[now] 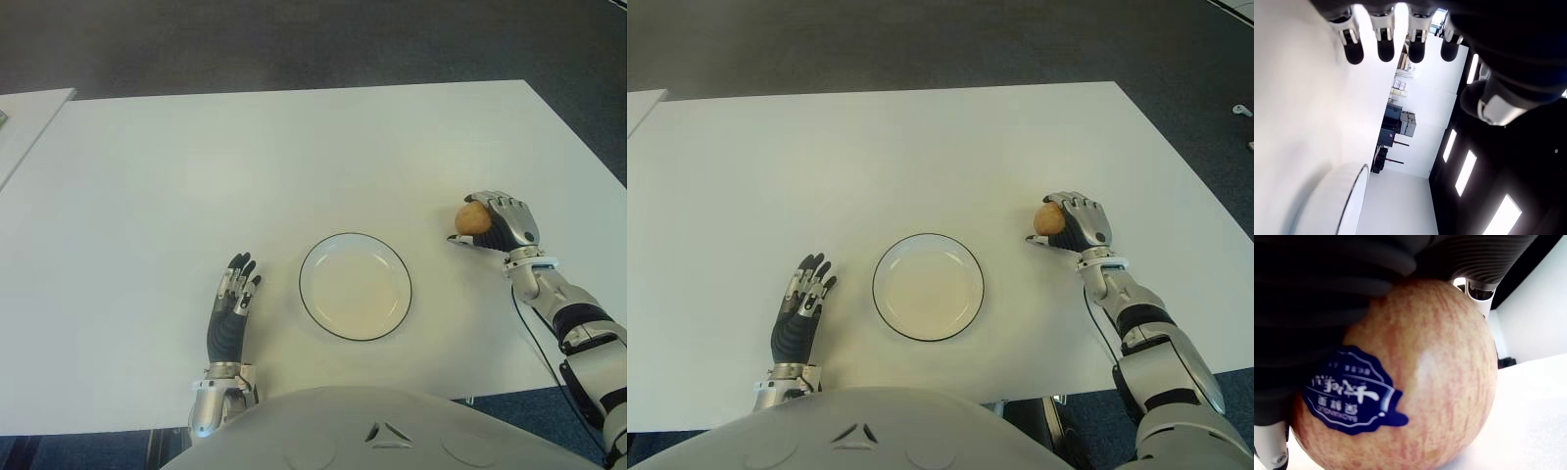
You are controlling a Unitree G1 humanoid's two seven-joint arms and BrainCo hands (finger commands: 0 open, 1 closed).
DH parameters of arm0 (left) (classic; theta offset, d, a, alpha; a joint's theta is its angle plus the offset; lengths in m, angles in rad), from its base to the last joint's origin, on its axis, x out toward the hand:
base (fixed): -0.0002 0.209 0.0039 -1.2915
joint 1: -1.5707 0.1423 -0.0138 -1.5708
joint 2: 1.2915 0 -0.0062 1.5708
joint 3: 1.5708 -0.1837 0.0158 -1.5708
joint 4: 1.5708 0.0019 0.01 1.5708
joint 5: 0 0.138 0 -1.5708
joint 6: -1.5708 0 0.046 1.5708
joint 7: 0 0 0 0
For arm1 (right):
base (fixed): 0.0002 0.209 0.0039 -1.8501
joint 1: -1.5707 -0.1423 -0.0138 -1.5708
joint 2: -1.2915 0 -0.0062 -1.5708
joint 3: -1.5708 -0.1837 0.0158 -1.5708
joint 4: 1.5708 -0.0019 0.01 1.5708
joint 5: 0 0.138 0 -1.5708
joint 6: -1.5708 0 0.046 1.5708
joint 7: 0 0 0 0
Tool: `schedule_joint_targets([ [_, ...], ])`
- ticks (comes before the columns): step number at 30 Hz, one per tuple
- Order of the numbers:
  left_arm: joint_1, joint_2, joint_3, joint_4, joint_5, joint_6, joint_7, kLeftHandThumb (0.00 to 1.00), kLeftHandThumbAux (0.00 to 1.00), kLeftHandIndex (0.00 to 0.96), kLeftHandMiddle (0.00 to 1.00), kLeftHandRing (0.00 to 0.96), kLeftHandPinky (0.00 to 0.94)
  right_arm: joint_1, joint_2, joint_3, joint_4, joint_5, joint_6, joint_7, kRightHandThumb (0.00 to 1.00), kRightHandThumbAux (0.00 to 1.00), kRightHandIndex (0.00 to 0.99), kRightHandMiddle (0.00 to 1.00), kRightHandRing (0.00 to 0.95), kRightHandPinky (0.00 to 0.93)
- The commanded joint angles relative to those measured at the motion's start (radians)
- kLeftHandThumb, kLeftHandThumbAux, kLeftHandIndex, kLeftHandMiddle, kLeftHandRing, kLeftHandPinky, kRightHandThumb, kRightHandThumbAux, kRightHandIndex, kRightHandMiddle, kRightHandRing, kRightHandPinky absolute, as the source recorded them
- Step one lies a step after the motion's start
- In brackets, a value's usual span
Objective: Put the apples into the plate.
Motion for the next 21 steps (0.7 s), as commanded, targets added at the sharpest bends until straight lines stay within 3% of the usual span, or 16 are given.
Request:
schedule_joint_targets([
  [1,0.017,-0.004,-0.002,0.022,-0.001,0.021,-0.005,0.272,0.524,0.057,0.0,0.0,0.0,0.035,0.011,0.012,0.003,-0.01,0.012,0.038,0.722,0.712,0.44,0.91,0.878,0.87],
  [21,0.019,-0.006,-0.003,0.032,-0.029,0.009,-0.02,0.285,0.523,0.06,0.0,0.0,0.0,0.041,0.011,-0.004,-0.007,0.008,0.008,0.1,0.722,0.713,0.44,0.907,0.884,0.88],
])
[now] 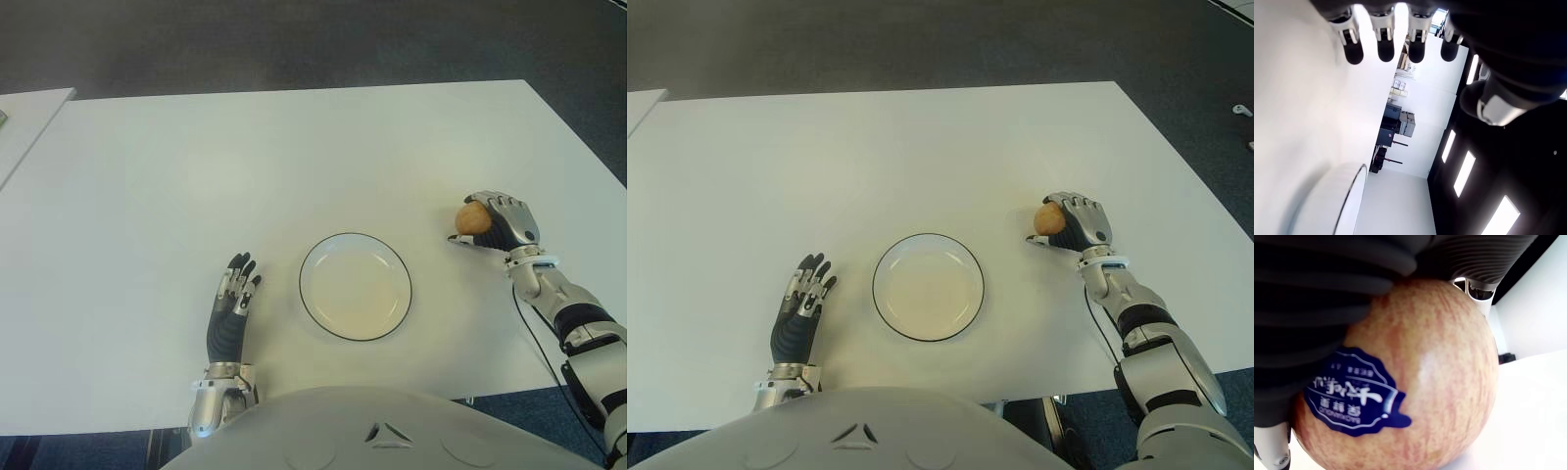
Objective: Put the apples into the plate.
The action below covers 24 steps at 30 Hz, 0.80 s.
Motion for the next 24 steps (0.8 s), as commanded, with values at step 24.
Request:
schedule_joint_targets([
  [24,0.046,-0.013,-0.011,-0.004,-0.009,0.048,-0.002,0.306,0.557,0.072,0.004,0.0,0.0,0.046,0.005,0.008,-0.01,-0.012,0.019,0.05,0.723,0.713,0.44,0.908,0.884,0.877],
])
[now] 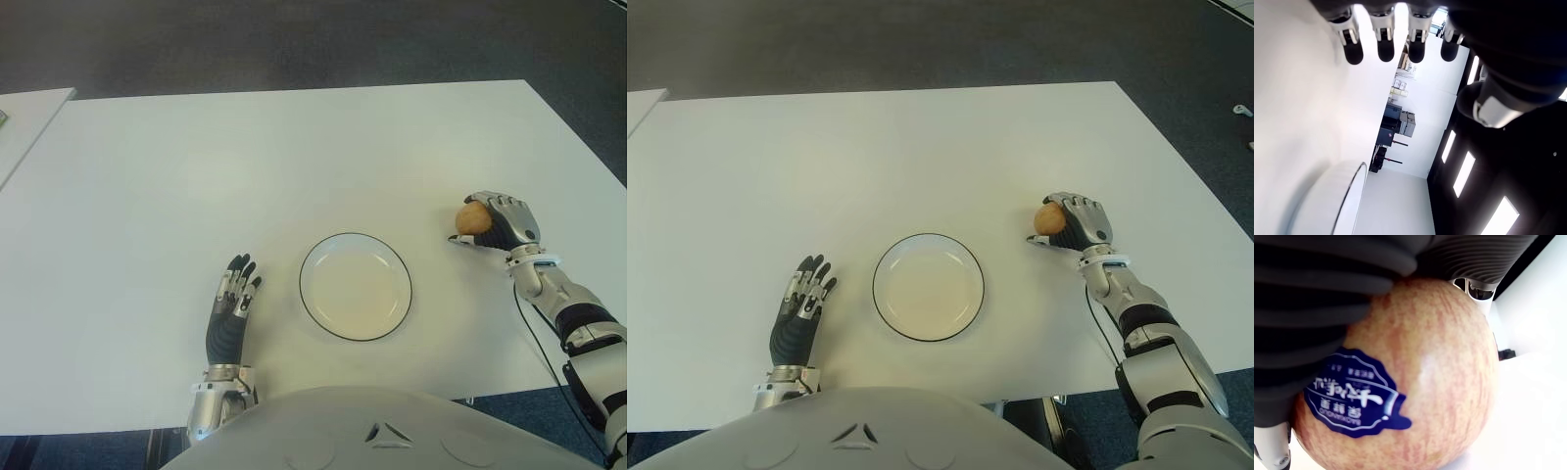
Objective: Put the apples into the plate.
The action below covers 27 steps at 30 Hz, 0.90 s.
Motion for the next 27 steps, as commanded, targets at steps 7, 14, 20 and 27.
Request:
schedule_joint_targets([
  [7,0.036,-0.009,-0.012,0.001,0.026,0.037,0.016,0.292,0.554,0.061,0.0,0.0,0.0,0.045,0.01,0.012,0.004,-0.009,0.012,0.035,0.723,0.713,0.44,0.908,0.884,0.878],
  [14,0.04,-0.005,-0.015,0.001,0.051,0.034,0.019,0.27,0.56,0.052,0.0,0.0,0.0,0.048,0.009,0.008,0.0,-0.006,0.016,0.053,0.721,0.713,0.44,0.907,0.883,0.873],
  [20,0.039,-0.012,-0.016,0.011,0.051,0.006,0.011,0.264,0.571,0.054,0.0,0.0,0.0,0.053,0.01,-0.003,-0.009,0.003,0.028,0.08,0.721,0.713,0.44,0.907,0.882,0.876],
  [27,0.043,-0.013,-0.023,0.008,0.038,0.007,0.011,0.27,0.579,0.059,0.0,0.0,0.0,0.057,0.002,-0.005,-0.019,0.002,0.013,0.072,0.72,0.714,0.44,0.91,0.884,0.88],
])
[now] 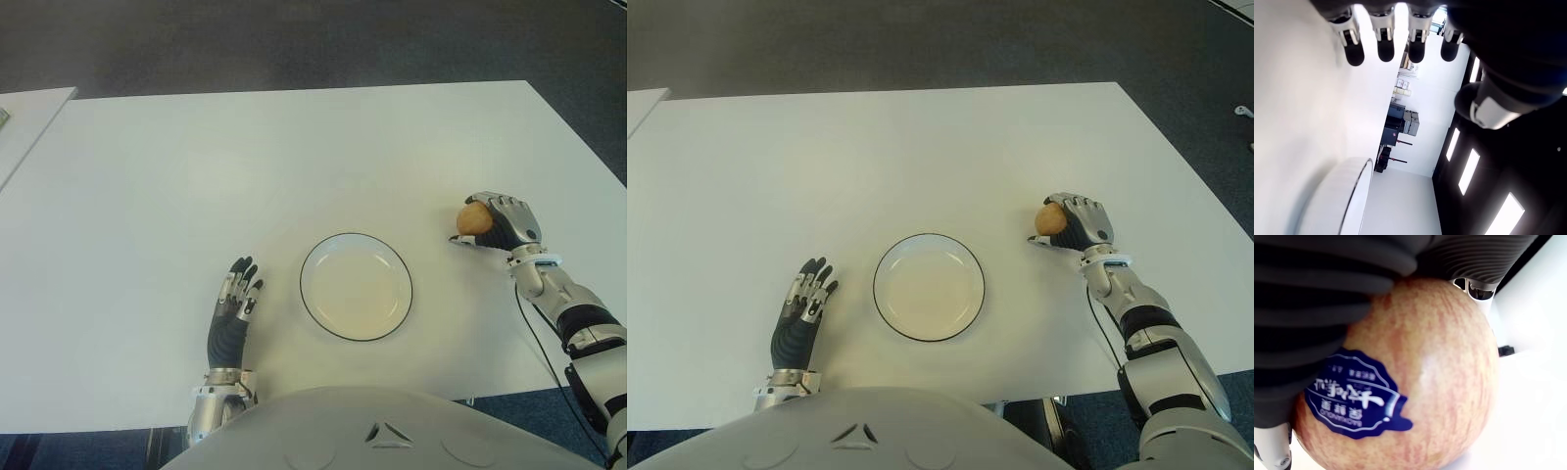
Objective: Put the apples into the plate.
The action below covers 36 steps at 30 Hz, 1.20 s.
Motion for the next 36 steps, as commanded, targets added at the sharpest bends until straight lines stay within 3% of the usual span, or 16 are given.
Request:
schedule_joint_targets([
  [1,0.021,-0.015,-0.009,0.02,-0.003,0.029,0.009,0.27,0.58,0.059,0.0,0.0,0.0,0.039,0.007,0.019,0.01,-0.016,-0.002,0.025,0.72,0.714,0.44,0.91,0.885,0.881],
  [9,0.014,-0.009,-0.006,0.027,0.002,0.033,0.014,0.255,0.555,0.04,0.0,0.0,0.0,0.03,-0.015,0.02,-0.025,-0.038,-0.02,-0.019,0.722,0.714,0.44,0.907,0.886,0.879],
  [14,0.006,-0.007,0.0,0.035,0.004,0.038,0.016,0.248,0.535,0.036,0.0,0.0,0.0,0.028,-0.088,-0.034,-0.166,-0.002,-0.051,0.049,0.724,0.713,0.44,0.905,0.888,0.878],
  [23,-0.009,-0.01,0.015,0.059,0.013,0.027,0.025,0.251,0.527,0.04,0.0,0.0,0.0,0.092,-0.154,-0.148,-0.397,0.057,-0.043,0.157,0.73,0.711,0.441,0.886,0.876,0.862],
  [27,-0.02,-0.01,0.019,0.072,0.011,0.027,0.021,0.251,0.526,0.036,0.0,0.0,0.0,0.125,-0.161,-0.194,-0.522,0.071,-0.027,0.212,0.732,0.711,0.441,0.882,0.875,0.861],
  [36,-0.027,-0.016,0.018,0.087,-0.018,0.039,0.009,0.267,0.518,0.043,0.0,0.0,0.0,0.17,-0.155,-0.246,-0.656,0.059,-0.001,0.279,0.736,0.709,0.441,0.879,0.871,0.852],
])
